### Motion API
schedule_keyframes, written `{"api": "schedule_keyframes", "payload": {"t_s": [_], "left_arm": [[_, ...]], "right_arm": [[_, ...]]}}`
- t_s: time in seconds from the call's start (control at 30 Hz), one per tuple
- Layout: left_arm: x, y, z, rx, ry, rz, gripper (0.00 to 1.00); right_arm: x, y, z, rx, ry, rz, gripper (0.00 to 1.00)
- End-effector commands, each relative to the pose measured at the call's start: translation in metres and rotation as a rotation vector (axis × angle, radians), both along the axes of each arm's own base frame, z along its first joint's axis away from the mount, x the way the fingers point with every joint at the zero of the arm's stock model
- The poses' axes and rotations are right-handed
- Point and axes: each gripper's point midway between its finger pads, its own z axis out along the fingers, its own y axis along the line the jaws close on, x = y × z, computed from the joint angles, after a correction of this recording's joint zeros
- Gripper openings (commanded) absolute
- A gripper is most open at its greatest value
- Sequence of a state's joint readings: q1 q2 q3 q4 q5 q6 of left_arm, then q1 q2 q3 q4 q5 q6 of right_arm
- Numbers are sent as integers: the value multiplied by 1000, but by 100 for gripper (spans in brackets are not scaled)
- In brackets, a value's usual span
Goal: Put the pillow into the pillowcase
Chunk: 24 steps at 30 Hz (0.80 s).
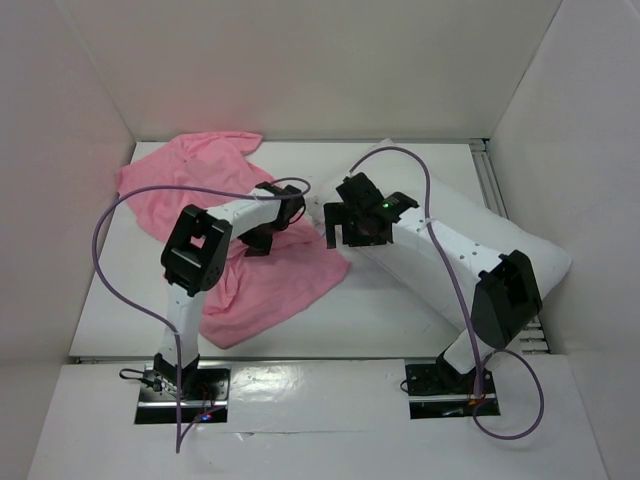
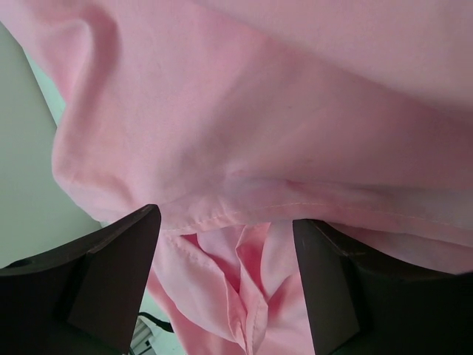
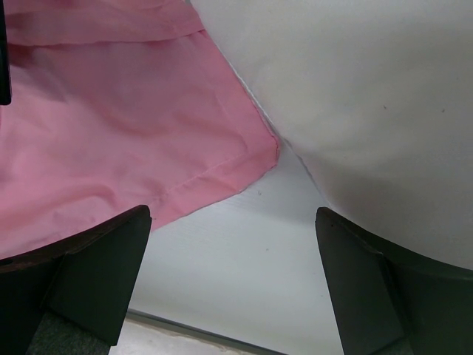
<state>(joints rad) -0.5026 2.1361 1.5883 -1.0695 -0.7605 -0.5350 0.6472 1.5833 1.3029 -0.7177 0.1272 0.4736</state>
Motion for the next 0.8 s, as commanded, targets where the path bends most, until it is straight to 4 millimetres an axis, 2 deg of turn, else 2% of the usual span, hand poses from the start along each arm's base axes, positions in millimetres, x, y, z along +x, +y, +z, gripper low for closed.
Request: {"api": "schedule_keyframes", "payload": {"t_s": [0.0,0.03,0.2,0.27,0.3,0.43,0.47,0.53,0.57,0.63,0.7,0.73,0.77], "left_arm": [[10,-2,4,2,-38,17,85],[12,-5,5,-10,-41,18,85],[15,-12,-17,-58,22,-9,77],[16,-14,-20,-65,34,-15,64],[16,-14,-20,-65,34,-15,51],[25,-17,-18,-86,15,-6,33],[29,-19,-12,-97,-5,-7,19],[33,-17,-5,-107,-26,10,4],[36,-21,8,-136,-56,19,0],[39,-20,22,-157,-77,27,0],[45,-30,38,-222,-107,16,0],[48,-29,50,-254,-137,26,0],[50,-27,53,-275,-143,25,0]], "right_arm": [[4,-1,15,21,-38,-9,100],[4,-1,15,21,-38,-9,100],[3,-4,17,14,-42,-14,100],[2,-4,20,20,-50,-14,100],[3,-5,20,14,-54,-19,100],[0,-9,19,7,-49,-32,100],[1,-11,23,6,-62,-38,100],[3,-18,26,-19,-81,-60,100],[2,-22,28,-36,-81,-68,100],[7,-32,34,-78,-108,-101,100],[13,-34,51,-95,-147,-98,100],[18,-37,51,-127,-157,-103,100],[22,-38,55,-141,-166,-104,100]]}}
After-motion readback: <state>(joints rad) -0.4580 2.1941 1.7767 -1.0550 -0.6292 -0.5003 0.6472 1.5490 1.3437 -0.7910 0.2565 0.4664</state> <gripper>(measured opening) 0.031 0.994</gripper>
